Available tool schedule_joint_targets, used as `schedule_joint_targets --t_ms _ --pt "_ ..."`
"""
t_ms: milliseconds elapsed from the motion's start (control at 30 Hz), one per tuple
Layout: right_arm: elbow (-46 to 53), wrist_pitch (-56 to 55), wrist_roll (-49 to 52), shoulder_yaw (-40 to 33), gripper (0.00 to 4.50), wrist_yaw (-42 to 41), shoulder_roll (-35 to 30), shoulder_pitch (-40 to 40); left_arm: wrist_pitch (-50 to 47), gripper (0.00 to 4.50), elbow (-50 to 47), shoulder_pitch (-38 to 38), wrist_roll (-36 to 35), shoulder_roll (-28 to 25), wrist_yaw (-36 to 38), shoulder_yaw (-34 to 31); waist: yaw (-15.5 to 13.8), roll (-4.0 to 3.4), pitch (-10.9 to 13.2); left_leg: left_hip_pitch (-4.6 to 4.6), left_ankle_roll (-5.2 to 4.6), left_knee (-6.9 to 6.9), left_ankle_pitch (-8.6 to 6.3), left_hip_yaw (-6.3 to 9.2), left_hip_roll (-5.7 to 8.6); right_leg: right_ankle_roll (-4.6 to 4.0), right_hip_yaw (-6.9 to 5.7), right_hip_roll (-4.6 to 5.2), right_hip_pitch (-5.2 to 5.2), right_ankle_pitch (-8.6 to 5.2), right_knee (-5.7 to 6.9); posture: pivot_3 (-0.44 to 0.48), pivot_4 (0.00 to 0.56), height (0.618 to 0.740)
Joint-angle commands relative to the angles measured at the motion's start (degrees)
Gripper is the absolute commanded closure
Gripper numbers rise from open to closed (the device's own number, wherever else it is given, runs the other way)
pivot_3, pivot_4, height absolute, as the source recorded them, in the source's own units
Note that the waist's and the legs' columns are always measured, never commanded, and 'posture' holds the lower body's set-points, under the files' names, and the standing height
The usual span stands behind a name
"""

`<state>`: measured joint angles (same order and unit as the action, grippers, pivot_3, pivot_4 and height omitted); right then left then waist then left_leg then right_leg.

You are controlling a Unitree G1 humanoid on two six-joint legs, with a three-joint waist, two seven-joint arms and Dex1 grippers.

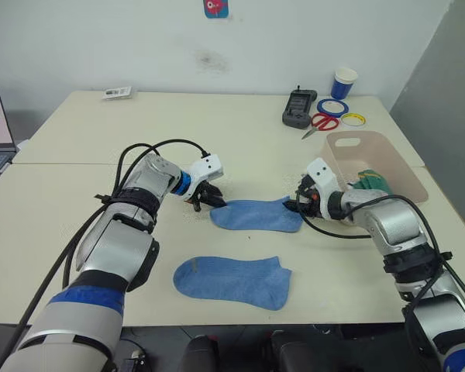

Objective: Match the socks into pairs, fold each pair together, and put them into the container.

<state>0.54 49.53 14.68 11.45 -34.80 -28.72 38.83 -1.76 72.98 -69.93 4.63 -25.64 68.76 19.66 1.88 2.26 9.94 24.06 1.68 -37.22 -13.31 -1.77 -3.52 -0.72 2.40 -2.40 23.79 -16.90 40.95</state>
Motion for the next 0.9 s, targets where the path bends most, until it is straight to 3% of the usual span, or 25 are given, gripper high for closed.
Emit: schedule_joint_targets --t_ms 33,100,300,467,600,700,900 --pt "11.1 1.4 1.4 -4.5 0.21 2.3 0.2 -1.4 -1.7 1.63 -0.7 -2.5 -2.4 -2.9 -0.9 -6.1 0.0 0.0 0.0 0.03 0.0 0.0 0.0 0.01 -0.01 0.0 -0.01 0.0 0.03 0.0 -0.01 0.0 0.15 0.732" --pt "16.9 1.3 1.8 -4.7 0.0 2.9 0.5 -4.0 -7.8 0.95 -1.1 -2.1 -4.6 -4.5 2.6 -9.5 0.1 0.0 0.0 0.07 0.01 0.01 0.0 0.01 -0.05 -0.04 0.02 0.02 0.07 0.02 -0.03 0.0 0.15 0.732" --pt "27.9 0.9 -0.4 -3.2 0.0 6.7 1.1 -13.4 -29.2 0.95 -9.8 5.6 -9.6 -9.3 10.0 -14.9 0.1 0.0 0.0 0.05 0.03 0.08 0.02 0.06 -0.09 -0.12 -0.05 0.05 0.11 -0.04 0.0 0.0 0.15 0.732" --pt "32.1 1.3 -1.1 -2.0 0.0 9.2 1.6 -19.7 -47.3 0.95 -32.3 20.2 -15.9 -9.0 3.7 -19.6 0.1 0.02 0.0 -0.03 0.26 0.06 0.15 0.28 -0.19 -0.09 -0.07 0.27 0.07 -0.05 0.19 0.0 0.15 0.732" --pt "33.3 1.2 -1.8 -2.3 0.0 10.8 1.6 -22.0 -57.0 0.95 -48.4 29.6 -20.3 -5.1 -4.6 -22.8 0.0 -0.03 -0.1 -0.26 0.35 0.08 0.2 0.31 -0.12 0.13 -0.05 0.51 -0.21 -0.18 0.15 0.0 0.15 0.732" --pt "33.7 1.2 -2.2 -2.8 0.0 12.0 1.9 -23.0 -61.5 0.95 -55.2 33.3 -21.9 -1.6 -10.7 -23.5 -0.1 -0.04 -0.1 -0.3 0.35 0.06 0.2 0.31 -0.05 0.17 -0.05 0.55 -0.31 -0.18 0.09 0.0 0.15 0.732" --pt "32.8 0.6 -3.7 -3.4 0.0 13.8 2.1 -23.5 -60.5 2.38 -61.1 36.2 -23.1 1.0 -16.2 -22.3 -0.3 -0.06 -0.2 -0.31 0.34 0.08 0.19 0.28 0.02 0.24 -0.07 0.55 -0.39 -0.23 0.03 0.0 0.15 0.732"
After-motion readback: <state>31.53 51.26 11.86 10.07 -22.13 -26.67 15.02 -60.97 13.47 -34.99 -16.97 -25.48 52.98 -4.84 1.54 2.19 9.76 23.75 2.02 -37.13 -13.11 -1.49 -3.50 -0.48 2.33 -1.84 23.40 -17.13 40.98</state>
